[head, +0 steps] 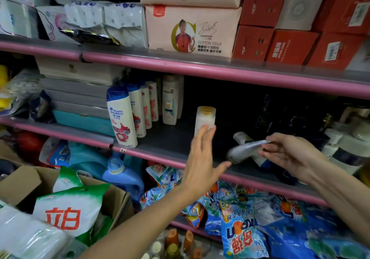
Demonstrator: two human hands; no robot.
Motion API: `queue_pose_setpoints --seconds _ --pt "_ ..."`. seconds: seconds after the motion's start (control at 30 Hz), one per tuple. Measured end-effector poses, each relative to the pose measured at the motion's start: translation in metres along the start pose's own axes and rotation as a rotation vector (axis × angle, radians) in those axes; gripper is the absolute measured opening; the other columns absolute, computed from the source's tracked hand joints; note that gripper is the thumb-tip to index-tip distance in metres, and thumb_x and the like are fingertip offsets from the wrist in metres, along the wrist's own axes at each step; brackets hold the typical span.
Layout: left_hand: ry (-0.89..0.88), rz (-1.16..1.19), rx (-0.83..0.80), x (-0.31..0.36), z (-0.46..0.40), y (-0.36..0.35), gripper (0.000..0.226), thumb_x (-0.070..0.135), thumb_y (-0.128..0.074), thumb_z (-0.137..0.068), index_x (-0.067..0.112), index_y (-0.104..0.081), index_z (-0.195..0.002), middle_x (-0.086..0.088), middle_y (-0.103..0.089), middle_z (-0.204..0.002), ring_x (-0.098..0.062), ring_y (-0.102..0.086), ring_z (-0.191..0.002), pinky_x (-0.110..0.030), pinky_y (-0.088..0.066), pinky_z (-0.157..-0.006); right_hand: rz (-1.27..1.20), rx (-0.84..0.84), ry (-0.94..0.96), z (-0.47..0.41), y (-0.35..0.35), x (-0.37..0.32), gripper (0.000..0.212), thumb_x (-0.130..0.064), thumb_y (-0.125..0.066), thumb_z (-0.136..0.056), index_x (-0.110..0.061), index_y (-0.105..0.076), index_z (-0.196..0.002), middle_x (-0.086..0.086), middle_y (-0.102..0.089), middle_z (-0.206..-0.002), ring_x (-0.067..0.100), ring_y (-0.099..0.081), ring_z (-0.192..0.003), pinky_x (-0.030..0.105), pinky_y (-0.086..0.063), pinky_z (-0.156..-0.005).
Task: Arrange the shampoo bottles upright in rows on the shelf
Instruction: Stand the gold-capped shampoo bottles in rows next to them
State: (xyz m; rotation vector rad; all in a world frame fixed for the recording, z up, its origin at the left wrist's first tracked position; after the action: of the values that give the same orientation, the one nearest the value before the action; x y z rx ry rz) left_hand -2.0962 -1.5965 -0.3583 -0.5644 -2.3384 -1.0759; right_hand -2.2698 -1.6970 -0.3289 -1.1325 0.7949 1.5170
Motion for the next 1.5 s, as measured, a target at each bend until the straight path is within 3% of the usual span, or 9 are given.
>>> queue_pose_setpoints --seconds 0.17,0.33,0.5,0.6,0.8,1.0,1.13,1.33,1.5 --pt "-0.07 0.086 -0.215 0.028 0.011 -0.012 0.091 0.043 -0.074 -0.077 0.028 -0.019 -0.148 0.008 -0.027 -0.15 -0.004 -0.024 -0.136 -0.02 -0.026 -0.109 -0.003 -0.113 0.039 0.05 -0.014 -0.016 0.012 -0.008 -0.057 -0.088 -0.004 -0.062 -0.078 0.004 -0.061 -0.046 0.02 -0.069 -0.05 0.019 -0.052 -0.042" --pt "0.031 0.224 -0.05 0.029 0.017 0.01 0.046 0.038 -0.068 -0.084 0.03 -0.044 -0.122 0.013 -0.056 -0.114 -0.004 -0.051 -0.098 -0.017 -0.042 -0.075 0.085 -0.257 0.051 0.086 -0.04 -0.033 0.02 -0.016 -0.06 -0.087 -0.004 -0.067 -0.072 0.006 -0.058 -0.044 0.021 -0.068 -0.047 0.018 -0.05 -0.039" --pt "0.188 0.422 -0.242 -0.009 0.03 0.034 0.032 0.031 -0.069 -0.084 0.033 -0.053 -0.112 0.009 -0.065 -0.095 -0.004 -0.06 -0.078 -0.025 -0.051 -0.063 0.903 -0.257 0.326 0.077 -0.075 -0.039 0.058 -0.059 -0.041 -0.09 -0.011 -0.066 -0.07 0.007 -0.071 -0.059 0.019 -0.07 -0.059 0.026 -0.053 -0.054" --pt "0.244 0.493 -0.343 -0.032 0.036 0.05 0.029 0.023 -0.07 -0.084 0.039 -0.057 -0.105 0.014 -0.069 -0.099 -0.001 -0.065 -0.089 -0.022 -0.054 -0.076 0.963 -0.326 0.602 0.07 -0.111 -0.047 0.054 -0.075 -0.047 -0.072 -0.025 -0.062 -0.086 -0.005 -0.071 -0.075 0.011 -0.069 -0.058 0.025 -0.054 -0.053" --pt "0.295 0.406 -0.336 -0.079 0.013 0.086 0.034 0.037 -0.069 -0.081 0.036 -0.055 -0.112 0.01 -0.068 -0.106 -0.006 -0.064 -0.099 -0.032 -0.053 -0.088 0.72 -0.567 0.66 0.029 -0.182 -0.041 0.017 -0.018 -0.062 -0.091 -0.002 -0.067 -0.086 0.013 -0.074 -0.085 0.025 -0.073 -0.077 0.029 -0.06 -0.072" --pt "0.469 0.128 0.126 -0.14 -0.023 0.105 0.053 0.036 -0.08 -0.071 0.026 -0.042 -0.107 0.01 -0.058 -0.103 -0.002 -0.057 -0.091 -0.012 -0.041 -0.07 0.569 -0.34 0.617 -0.027 -0.233 -0.069 0.014 -0.023 -0.06 -0.093 -0.011 -0.066 -0.089 0.004 -0.07 -0.081 0.013 -0.07 -0.059 0.016 -0.053 -0.062" --pt "0.609 -0.017 0.14 -0.171 -0.043 0.07 0.07 0.035 -0.081 -0.071 0.006 -0.04 -0.121 -0.013 -0.05 -0.119 -0.029 -0.052 -0.112 -0.033 -0.041 -0.091 0.839 -0.29 0.655 -0.055 -0.269 -0.077 0.016 -0.034 -0.054 -0.095 -0.021 -0.057 -0.104 -0.004 -0.067 -0.08 0.01 -0.069 -0.066 0.015 -0.046 -0.063" --pt "0.75 -0.007 0.166 -0.212 -0.066 0.037 0.061 0.035 -0.074 -0.078 0.011 -0.039 -0.123 -0.011 -0.058 -0.119 -0.032 -0.06 -0.105 -0.037 -0.051 -0.084 1.107 -0.361 0.733 -0.089 -0.298 -0.074 0.02 -0.025 -0.051 -0.097 -0.016 -0.057 -0.08 -0.002 -0.061 -0.075 0.001 -0.063 -0.057 0.007 -0.036 -0.04" --pt "0.757 -0.046 0.172 -0.235 -0.079 0.022 0.058 0.033 -0.073 -0.081 0.011 -0.041 -0.125 -0.011 -0.058 -0.121 -0.03 -0.06 -0.108 -0.036 -0.049 -0.085 1.352 -0.257 0.904 -0.113 -0.304 -0.08 0.011 -0.014 -0.061 -0.087 -0.004 -0.066 -0.085 0.011 -0.066 -0.09 0.024 -0.063 -0.084 0.027 -0.048 -0.073"
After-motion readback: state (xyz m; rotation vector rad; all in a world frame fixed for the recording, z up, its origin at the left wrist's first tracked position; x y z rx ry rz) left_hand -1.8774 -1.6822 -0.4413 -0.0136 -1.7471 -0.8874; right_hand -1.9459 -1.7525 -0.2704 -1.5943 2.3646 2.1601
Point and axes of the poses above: each hand's wrist, its own z-axis away from the middle knuckle, its own y-axis out of the back of the hand, x = y × z, the point moved 7 cm from there along -z, towards the middle knuckle
